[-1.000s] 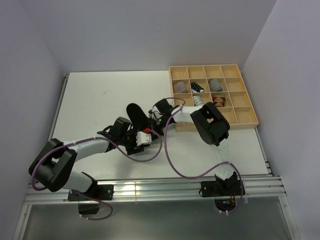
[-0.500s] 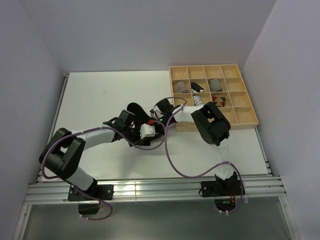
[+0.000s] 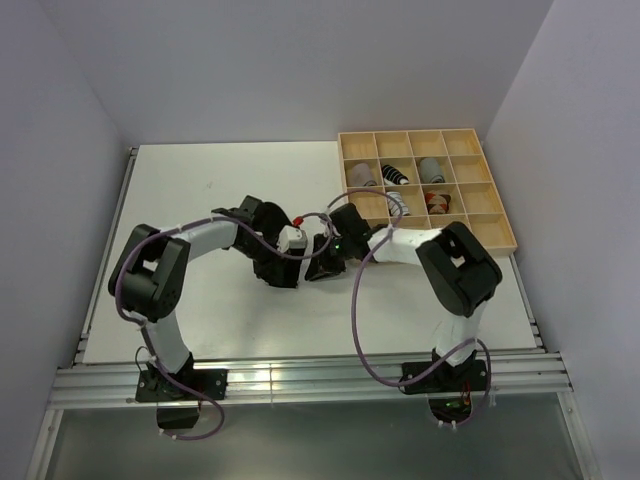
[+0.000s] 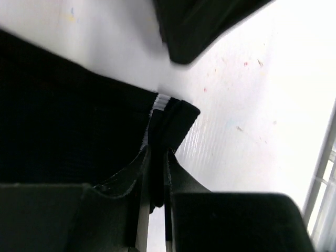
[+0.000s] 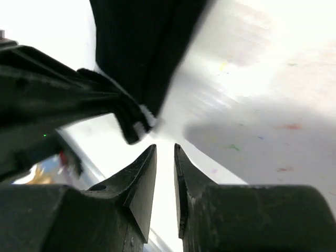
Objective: Roll the socks
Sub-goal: Roll the sock at the center of the board.
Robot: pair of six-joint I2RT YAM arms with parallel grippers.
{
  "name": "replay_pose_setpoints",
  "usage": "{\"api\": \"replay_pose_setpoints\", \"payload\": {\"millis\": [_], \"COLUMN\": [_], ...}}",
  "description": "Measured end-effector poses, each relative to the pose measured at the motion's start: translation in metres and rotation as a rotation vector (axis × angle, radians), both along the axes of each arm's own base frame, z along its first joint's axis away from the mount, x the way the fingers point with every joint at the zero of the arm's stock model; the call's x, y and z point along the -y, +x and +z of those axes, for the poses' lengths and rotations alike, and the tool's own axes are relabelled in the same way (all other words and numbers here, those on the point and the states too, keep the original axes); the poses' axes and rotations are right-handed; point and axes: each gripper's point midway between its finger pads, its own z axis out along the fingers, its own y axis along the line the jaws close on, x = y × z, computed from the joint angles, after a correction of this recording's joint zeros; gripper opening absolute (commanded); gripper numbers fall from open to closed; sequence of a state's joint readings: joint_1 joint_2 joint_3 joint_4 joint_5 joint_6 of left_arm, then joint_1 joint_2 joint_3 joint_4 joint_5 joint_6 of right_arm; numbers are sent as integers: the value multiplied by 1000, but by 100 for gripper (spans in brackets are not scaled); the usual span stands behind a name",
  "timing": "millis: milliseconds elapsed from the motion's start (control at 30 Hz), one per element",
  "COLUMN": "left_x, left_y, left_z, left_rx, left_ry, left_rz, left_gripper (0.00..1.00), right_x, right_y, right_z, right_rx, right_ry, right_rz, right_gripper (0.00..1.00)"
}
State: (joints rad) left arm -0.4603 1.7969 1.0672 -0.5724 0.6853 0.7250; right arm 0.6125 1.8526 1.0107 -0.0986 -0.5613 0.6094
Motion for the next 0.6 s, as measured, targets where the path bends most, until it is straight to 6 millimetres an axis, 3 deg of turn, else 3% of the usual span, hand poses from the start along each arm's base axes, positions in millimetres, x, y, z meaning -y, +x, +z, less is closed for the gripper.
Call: {"api": "replay_pose_setpoints", "payload": {"millis": [167,267,467,600], "left_x": [-13,-17,-25,-27], "left_y": [-7,-19,-49,-62], "left_z": [-2,-3,-5,-5], "left_rx": [-155,-241,-437,-536], "left_ry": [17,33,74,87], "left_rz": [12,10,-2,-18], "left_gripper": [0,0,0,0], "right_x": [22,29,-3,-14], "right_y": [2,-7,-36,-49], "right_z": [1,3,28,28], "right_rx": [166,286,563,686], "right_ry": [-27,-73,-101,-153], "right_rz": [-87,-104,7,94], "right_gripper": [28,29,31,36]}}
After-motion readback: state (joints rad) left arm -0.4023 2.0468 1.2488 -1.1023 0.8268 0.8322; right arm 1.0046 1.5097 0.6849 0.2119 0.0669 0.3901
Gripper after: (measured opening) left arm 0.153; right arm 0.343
